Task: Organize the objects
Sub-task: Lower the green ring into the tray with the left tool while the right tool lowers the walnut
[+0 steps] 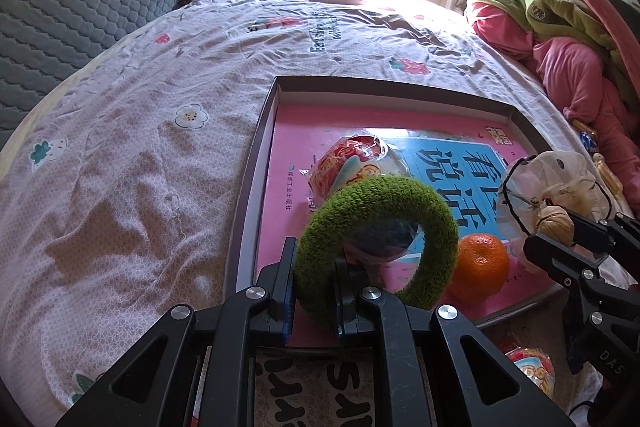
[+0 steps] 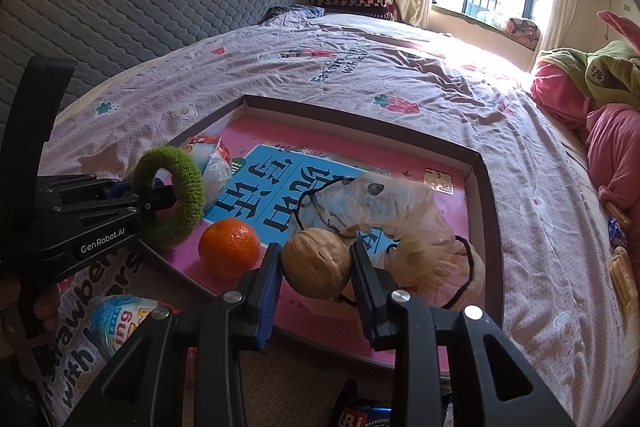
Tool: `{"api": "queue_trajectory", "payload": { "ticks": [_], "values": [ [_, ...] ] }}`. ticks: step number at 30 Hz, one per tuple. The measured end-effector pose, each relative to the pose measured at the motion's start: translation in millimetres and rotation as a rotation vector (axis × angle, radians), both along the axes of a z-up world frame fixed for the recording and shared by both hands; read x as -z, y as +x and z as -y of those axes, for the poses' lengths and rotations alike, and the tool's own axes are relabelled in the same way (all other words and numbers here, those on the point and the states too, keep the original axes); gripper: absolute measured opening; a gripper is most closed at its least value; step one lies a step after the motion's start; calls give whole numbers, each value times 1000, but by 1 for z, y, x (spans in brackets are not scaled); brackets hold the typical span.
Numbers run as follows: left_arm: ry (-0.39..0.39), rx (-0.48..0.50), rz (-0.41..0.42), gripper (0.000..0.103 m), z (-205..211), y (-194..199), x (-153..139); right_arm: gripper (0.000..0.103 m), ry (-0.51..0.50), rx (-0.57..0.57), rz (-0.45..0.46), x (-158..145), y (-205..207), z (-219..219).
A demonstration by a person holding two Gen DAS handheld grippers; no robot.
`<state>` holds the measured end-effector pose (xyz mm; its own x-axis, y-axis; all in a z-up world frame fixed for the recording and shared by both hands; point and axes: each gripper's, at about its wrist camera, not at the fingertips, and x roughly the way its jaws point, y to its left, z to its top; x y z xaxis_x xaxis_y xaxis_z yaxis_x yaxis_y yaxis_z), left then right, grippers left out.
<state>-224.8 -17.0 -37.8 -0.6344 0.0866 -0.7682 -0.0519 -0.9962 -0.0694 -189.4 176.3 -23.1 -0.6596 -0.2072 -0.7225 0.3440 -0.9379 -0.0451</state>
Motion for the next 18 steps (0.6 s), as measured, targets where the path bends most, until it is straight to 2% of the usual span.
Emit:
{"api": "queue_trajectory", "payload": {
  "ticks": [12, 18],
  "values": [
    [0, 11, 4, 14, -4, 2, 3, 35, 49, -28, 32, 10, -5, 12],
    [14, 33, 15, 14, -7, 4, 1, 35, 38, -31, 50, 13, -7, 11]
  ]
}}
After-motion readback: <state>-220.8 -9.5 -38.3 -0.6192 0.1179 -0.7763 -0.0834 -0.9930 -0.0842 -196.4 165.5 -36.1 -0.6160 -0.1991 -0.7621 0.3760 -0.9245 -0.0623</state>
